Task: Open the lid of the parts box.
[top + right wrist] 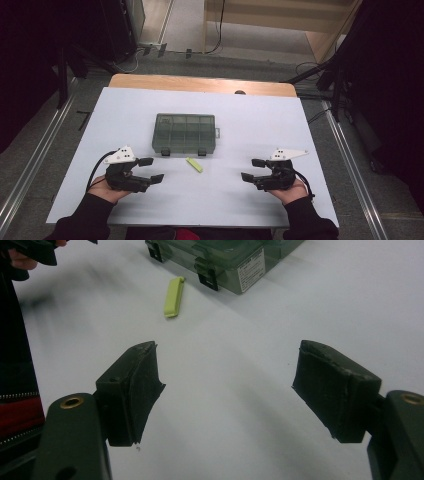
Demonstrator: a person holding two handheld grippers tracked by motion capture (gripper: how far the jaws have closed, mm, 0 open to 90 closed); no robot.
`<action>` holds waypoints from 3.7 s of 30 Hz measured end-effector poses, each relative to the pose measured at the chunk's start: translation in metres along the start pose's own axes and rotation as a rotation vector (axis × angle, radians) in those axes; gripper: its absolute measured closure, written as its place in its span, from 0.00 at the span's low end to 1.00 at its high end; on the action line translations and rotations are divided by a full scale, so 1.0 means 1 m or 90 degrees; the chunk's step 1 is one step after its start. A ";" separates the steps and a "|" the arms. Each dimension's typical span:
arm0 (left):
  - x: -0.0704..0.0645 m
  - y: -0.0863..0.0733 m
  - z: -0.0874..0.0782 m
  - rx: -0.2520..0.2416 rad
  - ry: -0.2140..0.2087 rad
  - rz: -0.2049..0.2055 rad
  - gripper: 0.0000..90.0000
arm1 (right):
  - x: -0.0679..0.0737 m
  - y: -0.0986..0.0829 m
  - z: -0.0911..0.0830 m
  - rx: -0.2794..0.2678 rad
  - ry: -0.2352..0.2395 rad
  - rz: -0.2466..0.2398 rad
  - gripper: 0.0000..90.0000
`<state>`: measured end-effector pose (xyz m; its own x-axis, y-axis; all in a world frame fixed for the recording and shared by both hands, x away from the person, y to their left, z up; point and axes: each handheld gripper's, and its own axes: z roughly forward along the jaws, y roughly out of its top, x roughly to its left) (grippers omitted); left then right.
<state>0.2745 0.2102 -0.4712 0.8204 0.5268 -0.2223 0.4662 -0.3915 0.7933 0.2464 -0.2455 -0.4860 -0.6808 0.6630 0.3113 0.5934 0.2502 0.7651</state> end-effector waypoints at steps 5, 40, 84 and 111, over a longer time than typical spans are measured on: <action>0.001 0.000 0.001 0.001 0.000 -0.001 0.27 | 0.000 0.000 0.000 0.001 0.000 0.002 0.30; 0.003 0.002 0.002 0.007 -0.002 -0.008 0.28 | -0.001 -0.002 -0.001 0.001 -0.007 0.017 0.29; 0.004 0.003 0.005 0.019 -0.010 -0.016 0.28 | -0.003 0.029 0.012 0.001 -0.034 0.004 0.29; 0.005 0.003 0.005 0.016 -0.010 -0.019 0.28 | 0.002 0.045 0.031 0.006 -0.021 -0.011 0.32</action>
<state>0.2817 0.2080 -0.4729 0.8114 0.5260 -0.2547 0.4985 -0.3954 0.7715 0.2851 -0.2111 -0.4688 -0.6769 0.6810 0.2794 0.5856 0.2682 0.7649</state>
